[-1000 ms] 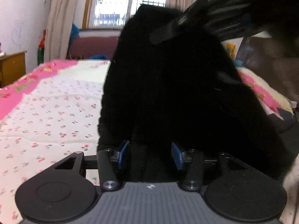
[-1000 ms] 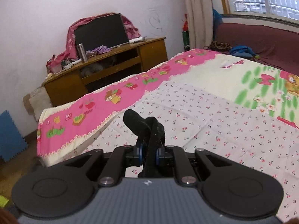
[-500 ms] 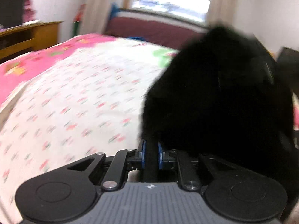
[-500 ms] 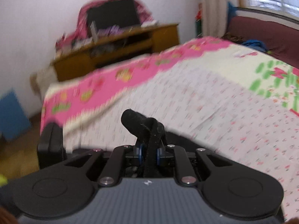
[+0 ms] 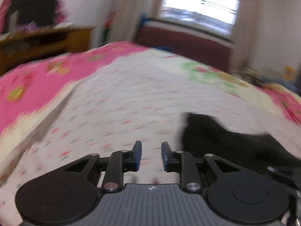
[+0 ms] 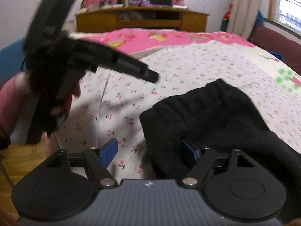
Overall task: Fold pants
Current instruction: 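Lay the pants back on the bed and open both grippers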
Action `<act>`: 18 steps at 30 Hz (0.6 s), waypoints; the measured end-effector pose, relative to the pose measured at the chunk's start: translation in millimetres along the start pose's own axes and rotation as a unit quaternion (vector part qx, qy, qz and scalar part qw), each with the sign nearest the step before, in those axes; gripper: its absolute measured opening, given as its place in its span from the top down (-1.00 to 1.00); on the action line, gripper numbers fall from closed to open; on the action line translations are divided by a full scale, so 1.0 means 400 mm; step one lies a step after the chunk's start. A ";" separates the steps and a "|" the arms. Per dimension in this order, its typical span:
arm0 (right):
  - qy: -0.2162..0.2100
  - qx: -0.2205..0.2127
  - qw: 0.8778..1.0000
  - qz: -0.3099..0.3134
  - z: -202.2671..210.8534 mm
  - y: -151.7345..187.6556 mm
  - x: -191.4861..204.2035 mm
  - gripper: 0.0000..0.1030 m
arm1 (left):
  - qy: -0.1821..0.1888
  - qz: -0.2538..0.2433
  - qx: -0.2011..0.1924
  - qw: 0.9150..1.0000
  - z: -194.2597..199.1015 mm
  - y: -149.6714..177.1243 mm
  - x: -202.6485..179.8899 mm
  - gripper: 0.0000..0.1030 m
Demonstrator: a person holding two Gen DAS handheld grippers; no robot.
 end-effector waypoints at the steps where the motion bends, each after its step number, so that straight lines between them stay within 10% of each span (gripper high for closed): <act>1: 0.006 -0.004 1.000 -0.011 0.024 -0.001 -0.017 -0.42 | 0.024 -0.017 -0.003 1.000 0.002 0.007 -0.041 0.24; 5: 0.066 -0.026 0.996 -0.051 0.173 0.030 -0.103 -0.43 | 0.105 -0.073 0.011 0.992 0.006 0.024 -0.162 0.18; 9: 0.150 0.008 0.978 -0.143 0.313 0.127 -0.233 -0.44 | 0.091 -0.134 0.114 0.980 -0.052 0.121 -0.212 0.17; 14: 0.267 -0.003 0.914 -0.305 0.554 0.288 -0.403 -0.44 | 0.058 -0.150 0.101 0.982 -0.025 0.073 -0.274 0.18; 18: 0.356 -0.077 0.855 -0.369 0.758 0.369 -0.484 -0.43 | 0.099 -0.183 0.078 0.975 0.013 0.041 -0.406 0.15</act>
Point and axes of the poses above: each gripper's, at about its wrist camera, not at the fingertips, and z roughly against the way its jaws point, x to its left, y to its underside, the point moved 1 cm from there along -z, roughly the way its jaws point, and after that the axes turned 11 degrees about -x, right-handed, at the moved point
